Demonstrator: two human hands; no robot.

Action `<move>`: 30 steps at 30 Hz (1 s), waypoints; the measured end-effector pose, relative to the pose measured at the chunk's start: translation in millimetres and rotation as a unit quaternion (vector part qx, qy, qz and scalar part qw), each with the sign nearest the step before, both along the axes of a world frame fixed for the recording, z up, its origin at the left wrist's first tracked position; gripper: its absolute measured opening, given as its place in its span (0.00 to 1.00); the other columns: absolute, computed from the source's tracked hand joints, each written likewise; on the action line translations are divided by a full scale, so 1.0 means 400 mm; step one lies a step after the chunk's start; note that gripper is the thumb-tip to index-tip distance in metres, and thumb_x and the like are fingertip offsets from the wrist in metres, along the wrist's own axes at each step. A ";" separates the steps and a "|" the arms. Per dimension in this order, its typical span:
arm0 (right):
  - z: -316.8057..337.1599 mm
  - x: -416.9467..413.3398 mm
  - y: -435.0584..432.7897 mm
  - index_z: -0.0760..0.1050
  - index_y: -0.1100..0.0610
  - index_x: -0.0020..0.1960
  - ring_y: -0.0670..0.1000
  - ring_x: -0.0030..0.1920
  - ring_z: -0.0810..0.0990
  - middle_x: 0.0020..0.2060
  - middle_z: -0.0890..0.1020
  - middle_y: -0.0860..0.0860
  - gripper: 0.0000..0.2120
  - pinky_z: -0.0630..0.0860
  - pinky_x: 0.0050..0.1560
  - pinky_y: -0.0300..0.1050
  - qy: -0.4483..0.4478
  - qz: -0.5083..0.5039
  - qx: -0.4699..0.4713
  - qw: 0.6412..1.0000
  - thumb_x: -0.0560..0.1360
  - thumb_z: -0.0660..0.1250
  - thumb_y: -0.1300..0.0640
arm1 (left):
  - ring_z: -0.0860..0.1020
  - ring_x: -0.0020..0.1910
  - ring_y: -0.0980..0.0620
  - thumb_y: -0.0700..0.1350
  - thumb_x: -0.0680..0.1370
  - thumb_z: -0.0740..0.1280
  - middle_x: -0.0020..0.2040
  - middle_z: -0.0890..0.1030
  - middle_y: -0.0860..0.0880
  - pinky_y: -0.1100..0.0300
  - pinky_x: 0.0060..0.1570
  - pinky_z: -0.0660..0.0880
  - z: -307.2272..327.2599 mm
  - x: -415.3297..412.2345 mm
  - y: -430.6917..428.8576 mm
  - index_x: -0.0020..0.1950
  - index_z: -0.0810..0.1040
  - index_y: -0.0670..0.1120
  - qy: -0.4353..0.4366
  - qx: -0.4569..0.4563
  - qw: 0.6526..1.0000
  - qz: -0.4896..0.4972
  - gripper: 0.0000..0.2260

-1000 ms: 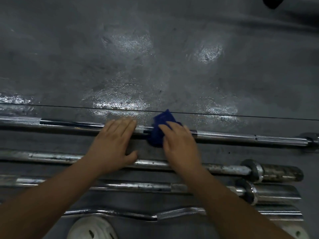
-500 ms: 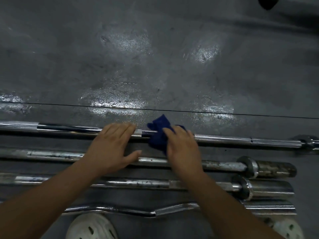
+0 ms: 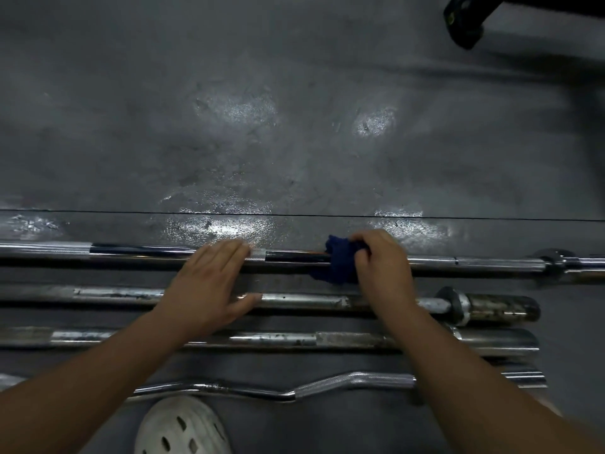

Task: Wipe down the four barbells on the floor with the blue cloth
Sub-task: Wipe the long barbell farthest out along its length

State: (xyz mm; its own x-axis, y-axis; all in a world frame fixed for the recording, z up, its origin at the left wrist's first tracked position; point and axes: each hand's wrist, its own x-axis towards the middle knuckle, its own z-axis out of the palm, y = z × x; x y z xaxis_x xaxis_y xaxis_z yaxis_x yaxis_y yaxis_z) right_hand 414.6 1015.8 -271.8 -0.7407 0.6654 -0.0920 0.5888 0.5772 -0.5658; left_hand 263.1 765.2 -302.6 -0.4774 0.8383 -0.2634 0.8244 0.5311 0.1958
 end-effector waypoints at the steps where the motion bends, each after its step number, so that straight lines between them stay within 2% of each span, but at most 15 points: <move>1: 0.018 0.005 -0.009 0.80 0.56 0.54 0.42 0.44 0.70 0.50 0.78 0.48 0.15 0.65 0.44 0.25 0.020 -0.006 0.001 1.000 0.73 0.61 0.69 | 0.66 0.74 0.44 0.71 0.74 0.54 0.75 0.68 0.44 0.48 0.74 0.58 0.016 -0.001 -0.004 0.77 0.65 0.44 0.004 0.002 1.000 0.000 0.40; 3: 0.055 0.021 -0.026 0.80 0.55 0.54 0.42 0.45 0.71 0.50 0.78 0.48 0.16 0.66 0.44 0.24 0.043 -0.018 -0.004 0.999 0.74 0.60 0.69 | 0.66 0.74 0.44 0.72 0.74 0.53 0.76 0.67 0.44 0.46 0.73 0.61 0.055 -0.008 -0.018 0.78 0.63 0.44 0.020 -0.001 1.000 -0.010 0.42; 6: 0.111 0.048 -0.048 0.79 0.52 0.53 0.45 0.46 0.74 0.50 0.77 0.46 0.16 0.67 0.41 0.29 0.063 -0.031 -0.016 0.997 0.75 0.60 0.67 | 0.62 0.76 0.44 0.73 0.74 0.51 0.78 0.63 0.44 0.46 0.75 0.59 0.121 -0.032 -0.045 0.80 0.58 0.45 0.052 -0.019 0.998 -0.026 0.43; 9: 0.168 0.061 -0.068 0.79 0.49 0.54 0.46 0.46 0.75 0.51 0.76 0.44 0.15 0.69 0.39 0.35 0.049 -0.033 -0.009 0.998 0.77 0.59 0.65 | 0.60 0.77 0.44 0.74 0.74 0.47 0.79 0.61 0.44 0.46 0.76 0.57 0.185 -0.055 -0.069 0.80 0.56 0.45 0.066 -0.015 0.998 -0.007 0.44; 14: 0.269 0.028 -0.111 0.79 0.51 0.56 0.49 0.49 0.76 0.52 0.76 0.46 0.15 0.75 0.45 0.43 0.069 -0.013 -0.007 0.998 0.78 0.58 0.63 | 0.51 0.80 0.48 0.75 0.71 0.43 0.82 0.50 0.48 0.53 0.75 0.45 0.297 -0.039 -0.100 0.82 0.47 0.47 0.085 0.007 0.996 0.017 0.46; 18: 0.347 0.003 -0.162 0.78 0.50 0.58 0.49 0.49 0.76 0.54 0.78 0.48 0.15 0.77 0.48 0.47 0.096 0.010 0.021 0.995 0.78 0.58 0.62 | 0.53 0.80 0.47 0.74 0.71 0.44 0.82 0.52 0.47 0.53 0.76 0.49 0.367 -0.018 -0.138 0.82 0.49 0.46 0.086 0.036 0.995 0.023 0.47; 20: 0.384 0.001 -0.184 0.78 0.51 0.57 0.50 0.48 0.77 0.53 0.77 0.49 0.14 0.78 0.47 0.50 0.101 0.018 0.037 0.994 0.79 0.57 0.62 | 0.51 0.80 0.47 0.75 0.70 0.44 0.82 0.50 0.47 0.52 0.77 0.49 0.392 -0.019 -0.157 0.82 0.47 0.47 0.089 0.040 0.995 0.026 0.47; 25: 0.463 0.004 -0.206 0.78 0.51 0.57 0.51 0.49 0.76 0.54 0.76 0.49 0.14 0.76 0.47 0.46 0.108 0.033 0.049 0.992 0.78 0.57 0.62 | 0.50 0.80 0.49 0.73 0.68 0.43 0.82 0.47 0.49 0.55 0.76 0.47 0.461 0.017 -0.218 0.82 0.45 0.48 0.090 0.060 0.993 0.051 0.47; 28: 0.509 0.010 -0.207 0.78 0.52 0.60 0.51 0.52 0.76 0.56 0.77 0.49 0.16 0.77 0.50 0.48 0.134 0.019 0.055 0.989 0.78 0.57 0.61 | 0.51 0.80 0.49 0.69 0.73 0.52 0.82 0.47 0.49 0.59 0.74 0.47 0.519 0.028 -0.252 0.82 0.44 0.48 0.093 0.052 0.992 0.060 0.43; 30: 0.533 0.015 -0.211 0.77 0.52 0.61 0.51 0.52 0.77 0.56 0.77 0.50 0.16 0.78 0.53 0.51 0.143 0.020 0.054 0.988 0.79 0.56 0.61 | 0.53 0.80 0.48 0.65 0.75 0.58 0.82 0.49 0.49 0.56 0.75 0.51 0.556 0.035 -0.270 0.82 0.46 0.48 0.096 0.050 0.992 0.071 0.42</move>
State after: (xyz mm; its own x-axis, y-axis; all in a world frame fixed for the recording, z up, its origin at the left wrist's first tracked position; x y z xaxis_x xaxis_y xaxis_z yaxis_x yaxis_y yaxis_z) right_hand 420.8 931.5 -58.5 -0.7515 0.6304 0.1946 0.3896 0.6620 -0.6403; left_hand 277.3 657.1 -80.0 -0.6255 0.7766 -0.0744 0.7702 0.6299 0.1002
